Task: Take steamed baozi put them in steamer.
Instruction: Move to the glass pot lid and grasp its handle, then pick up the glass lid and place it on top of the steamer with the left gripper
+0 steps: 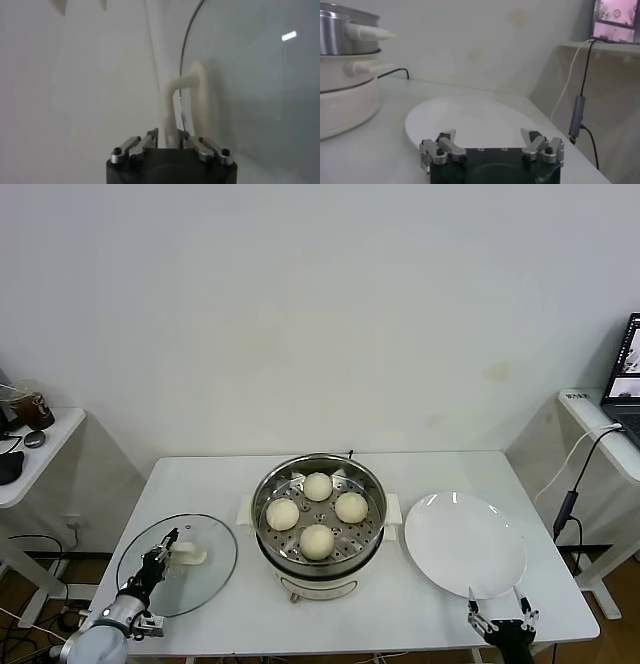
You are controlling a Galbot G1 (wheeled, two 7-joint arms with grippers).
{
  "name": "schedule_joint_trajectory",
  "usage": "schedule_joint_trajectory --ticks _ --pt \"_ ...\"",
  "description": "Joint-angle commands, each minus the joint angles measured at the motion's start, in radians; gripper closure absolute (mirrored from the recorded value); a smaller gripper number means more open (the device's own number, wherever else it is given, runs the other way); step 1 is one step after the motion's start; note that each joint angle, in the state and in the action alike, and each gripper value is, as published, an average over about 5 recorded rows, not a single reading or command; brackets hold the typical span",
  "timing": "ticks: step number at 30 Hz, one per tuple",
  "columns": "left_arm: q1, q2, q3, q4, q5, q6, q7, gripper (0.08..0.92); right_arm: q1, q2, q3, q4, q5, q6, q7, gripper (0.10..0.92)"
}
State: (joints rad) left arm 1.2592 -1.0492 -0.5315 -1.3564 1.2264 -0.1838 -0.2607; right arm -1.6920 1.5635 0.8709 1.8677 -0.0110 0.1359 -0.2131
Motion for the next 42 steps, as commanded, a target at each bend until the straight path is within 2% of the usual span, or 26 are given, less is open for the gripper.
schedule_joint_trajectory --ticks 1,6,12,15,19,22,26,29,33,38,42 --pt "0.133 0.024 0.000 -0.184 -0.078 0.194 -0.071 0.807 -0.010 -0.003 -0.016 0.010 -0.011 0.004 0.001 0.203" --pt "0.262 0.066 -0.063 -0.404 -0.162 0.291 -0.020 0.822 -0.020 -0.010 -0.038 0.014 -0.022 0.011 -0.001 0.203" --pt "0.309 0.132 -0.157 -0.616 -0.300 0.421 0.162 0.822 -0.023 -0.019 -0.072 0.014 -0.021 0.017 -0.006 0.203" --pt "0.281 0.167 -0.169 -0.696 -0.362 0.492 0.244 0.822 -0.022 -0.023 -0.092 0.012 -0.013 0.025 -0.009 0.203" --pt "0.206 0.225 -0.103 -0.805 -0.456 0.607 0.338 0.822 -0.020 -0.025 -0.107 0.004 -0.018 0.042 -0.012 0.203" --pt "0.132 0.258 -0.013 -0.865 -0.489 0.661 0.385 0.822 -0.017 -0.025 -0.110 0.001 -0.024 0.051 -0.013 0.203" --pt "-0.030 0.265 0.173 -0.873 -0.454 0.703 0.408 0.822 -0.010 -0.022 -0.113 -0.010 -0.040 0.064 -0.006 0.203" --pt "-0.173 0.240 0.343 -0.827 -0.402 0.741 0.418 0.822 0.000 -0.014 -0.117 -0.022 -0.067 0.079 0.006 0.203" --pt "-0.320 0.153 0.513 -0.746 -0.281 0.777 0.460 0.822 0.014 -0.003 -0.131 -0.026 -0.094 0.090 0.021 0.203" --pt "-0.388 0.002 0.622 -0.679 -0.075 0.804 0.545 0.822 0.029 0.001 -0.154 -0.038 -0.110 0.096 0.033 0.203" --pt "-0.409 -0.083 0.659 -0.634 0.052 0.806 0.588 0.822 0.037 0.000 -0.167 -0.052 -0.115 0.100 0.037 0.203"
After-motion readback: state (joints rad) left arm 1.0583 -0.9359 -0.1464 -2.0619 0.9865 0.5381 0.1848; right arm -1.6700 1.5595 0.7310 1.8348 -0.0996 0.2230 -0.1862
